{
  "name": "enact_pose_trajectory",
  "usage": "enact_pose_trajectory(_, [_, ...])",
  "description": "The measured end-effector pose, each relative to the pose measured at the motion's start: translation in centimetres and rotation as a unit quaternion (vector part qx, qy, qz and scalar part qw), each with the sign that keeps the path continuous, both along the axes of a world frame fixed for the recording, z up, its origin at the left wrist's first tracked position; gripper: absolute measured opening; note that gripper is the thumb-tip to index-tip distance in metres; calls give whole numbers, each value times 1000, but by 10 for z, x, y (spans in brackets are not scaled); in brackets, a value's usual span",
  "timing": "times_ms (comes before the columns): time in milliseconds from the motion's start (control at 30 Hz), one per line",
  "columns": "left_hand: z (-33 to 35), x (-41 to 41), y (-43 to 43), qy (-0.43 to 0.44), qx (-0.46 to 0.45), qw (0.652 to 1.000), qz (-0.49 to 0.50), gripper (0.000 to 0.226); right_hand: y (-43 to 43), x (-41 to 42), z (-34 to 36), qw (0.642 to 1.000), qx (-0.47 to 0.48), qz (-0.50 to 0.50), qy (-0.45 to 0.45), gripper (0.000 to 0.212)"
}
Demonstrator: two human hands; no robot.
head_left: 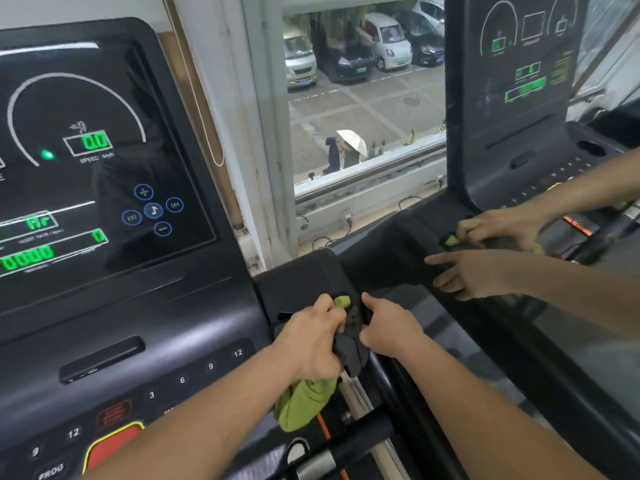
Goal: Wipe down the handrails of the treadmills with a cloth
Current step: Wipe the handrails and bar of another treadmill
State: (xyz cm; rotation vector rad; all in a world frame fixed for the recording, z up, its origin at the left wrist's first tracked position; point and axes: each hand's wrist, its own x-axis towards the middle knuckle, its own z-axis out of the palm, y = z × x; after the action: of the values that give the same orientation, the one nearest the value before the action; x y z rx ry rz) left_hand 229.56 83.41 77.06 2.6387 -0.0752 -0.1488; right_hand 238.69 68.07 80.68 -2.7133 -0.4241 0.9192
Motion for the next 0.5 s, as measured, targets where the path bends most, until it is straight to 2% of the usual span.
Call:
enact_pose_trajectory(100, [-12, -16, 6, -51, -148, 987, 46, 29, 1, 1, 0, 1000, 6, -17, 12, 85])
enact_pose_trajectory(267, [-6, -26, 1, -105, -229, 964, 86, 23, 2, 2, -2, 999, 13, -40, 18, 85])
enact_pose_trajectory(300, [-6, -31, -3, -124, -227, 961, 101, 22, 2, 0, -1, 999, 11, -41, 12, 85])
enact_pose_trajectory(367, [-7, -40, -8, -142, -160, 969, 122, 15, 2, 0, -1, 999, 10, -34, 2, 84])
enact_pose_trajectory(500, [1, -26, -18, -42, -2, 991, 124, 31, 1, 1, -3, 1000, 10, -23, 0, 87])
